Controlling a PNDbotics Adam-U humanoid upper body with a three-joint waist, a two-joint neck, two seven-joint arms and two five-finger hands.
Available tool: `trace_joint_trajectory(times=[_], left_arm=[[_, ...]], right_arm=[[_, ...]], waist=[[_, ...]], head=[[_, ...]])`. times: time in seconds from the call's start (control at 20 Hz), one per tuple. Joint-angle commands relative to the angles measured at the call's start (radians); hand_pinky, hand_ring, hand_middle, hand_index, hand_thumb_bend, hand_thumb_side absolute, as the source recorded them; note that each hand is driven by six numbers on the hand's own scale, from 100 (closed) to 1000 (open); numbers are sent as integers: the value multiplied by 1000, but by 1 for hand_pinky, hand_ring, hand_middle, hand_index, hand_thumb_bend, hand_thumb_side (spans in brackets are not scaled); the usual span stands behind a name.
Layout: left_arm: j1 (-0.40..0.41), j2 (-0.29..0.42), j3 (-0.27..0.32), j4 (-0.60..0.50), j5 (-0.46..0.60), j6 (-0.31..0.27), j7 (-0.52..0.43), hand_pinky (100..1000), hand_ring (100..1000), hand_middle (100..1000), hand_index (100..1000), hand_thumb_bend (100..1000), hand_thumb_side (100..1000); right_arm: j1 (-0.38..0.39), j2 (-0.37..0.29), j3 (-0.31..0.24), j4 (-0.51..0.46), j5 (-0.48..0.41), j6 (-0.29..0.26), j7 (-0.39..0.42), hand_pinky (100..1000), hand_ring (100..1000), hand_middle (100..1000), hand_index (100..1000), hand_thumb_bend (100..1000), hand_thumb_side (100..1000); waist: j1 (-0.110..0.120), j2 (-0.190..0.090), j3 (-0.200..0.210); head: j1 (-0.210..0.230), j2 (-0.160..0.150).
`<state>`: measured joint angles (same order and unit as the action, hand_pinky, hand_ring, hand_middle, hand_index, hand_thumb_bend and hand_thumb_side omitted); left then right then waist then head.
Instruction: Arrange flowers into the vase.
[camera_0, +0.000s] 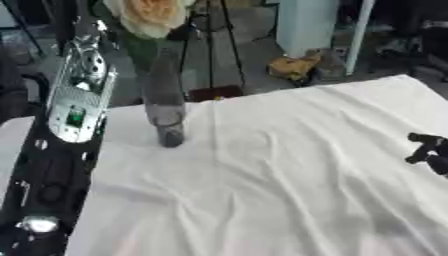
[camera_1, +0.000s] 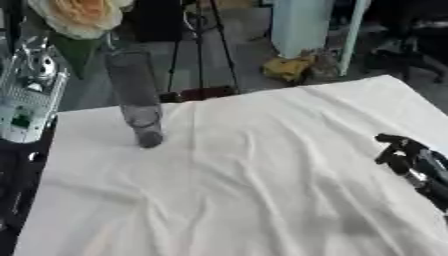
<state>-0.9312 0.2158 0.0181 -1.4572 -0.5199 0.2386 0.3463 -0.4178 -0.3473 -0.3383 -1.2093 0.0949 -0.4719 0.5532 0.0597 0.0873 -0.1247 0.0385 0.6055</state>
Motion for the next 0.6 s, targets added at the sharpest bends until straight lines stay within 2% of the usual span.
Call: trace_joint_trajectory(times=[0.05, 0.15, 0.2, 0.4, 0.6], left_arm=[[-19, 34, -4, 7, 61, -17, 25, 100, 100, 100, 100, 398, 374], [-20, 32, -3, 23, 100, -21, 30, 100, 100, 100, 100, 379, 399], [-22, 25, 0, 34, 119, -21, 25, 100, 100, 100, 100, 355, 441], [-29, -7, 35, 81, 194, -31, 8, 100, 100, 100, 100, 332, 520], [-30, -10, 51, 101, 268, -57, 18, 100, 100, 100, 100, 333, 523]], right_arm=[[-12, -18, -4, -22, 6, 0, 0, 709, 984, 482, 839, 669, 781], [-12, -17, -4, -22, 7, 0, 0, 709, 984, 482, 839, 669, 781], [-13, -17, -4, -22, 7, 1, 0, 709, 984, 482, 839, 669, 780], [-15, -15, -4, -20, 7, -1, 1, 709, 983, 482, 839, 673, 773], [-16, -18, -5, -14, 8, -5, -1, 709, 983, 482, 839, 673, 772]], waist=[[0, -18, 1], [0, -18, -1], [0, -18, -4], [-3, -15, -22], [-4, -12, -32]], head=[[-2, -9], [0, -9], [1, -11], [3, -19], [2, -30]])
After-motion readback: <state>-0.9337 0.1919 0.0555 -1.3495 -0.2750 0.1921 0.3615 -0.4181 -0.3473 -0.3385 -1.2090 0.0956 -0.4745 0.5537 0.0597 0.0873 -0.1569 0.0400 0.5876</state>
